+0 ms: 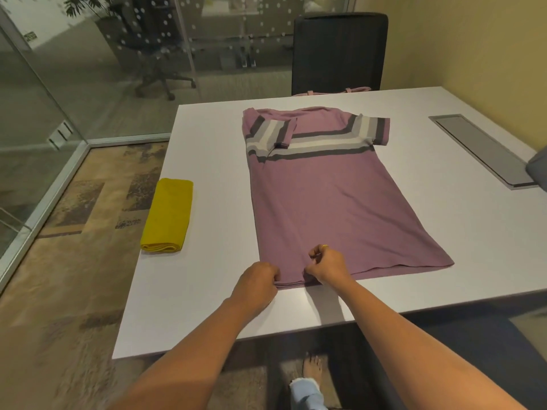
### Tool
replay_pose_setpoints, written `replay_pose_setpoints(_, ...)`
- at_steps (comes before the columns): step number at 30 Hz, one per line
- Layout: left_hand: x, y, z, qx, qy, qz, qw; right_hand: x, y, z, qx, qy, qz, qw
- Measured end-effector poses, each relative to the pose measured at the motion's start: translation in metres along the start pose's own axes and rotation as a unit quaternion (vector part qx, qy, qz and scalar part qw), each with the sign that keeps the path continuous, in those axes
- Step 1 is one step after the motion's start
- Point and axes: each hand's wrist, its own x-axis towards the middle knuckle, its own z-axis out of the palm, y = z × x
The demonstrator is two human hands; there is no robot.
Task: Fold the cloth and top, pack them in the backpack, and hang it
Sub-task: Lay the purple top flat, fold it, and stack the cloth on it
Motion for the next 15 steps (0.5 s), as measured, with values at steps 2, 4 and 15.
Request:
replay_pose_setpoints(2,0.002,0.001,-0.006,0.002,-0.015,-0.002,1.000,0.003,-0.004,-0.004,-0.017,-0.004,0.011,1.000)
replay_pose_setpoints(4,0.007,0.004,-0.014,-0.012,-0.023,-0.012,1.000,0.009,-0.008,-0.007,0.000,0.007,0.012,1.000)
replay_pose_setpoints(15,0.070,0.002,-0.035,-0.027,0.097,-0.061,0.993,0.071,-0.044,-0.033,-0.021,-0.008,-0.040,0.999)
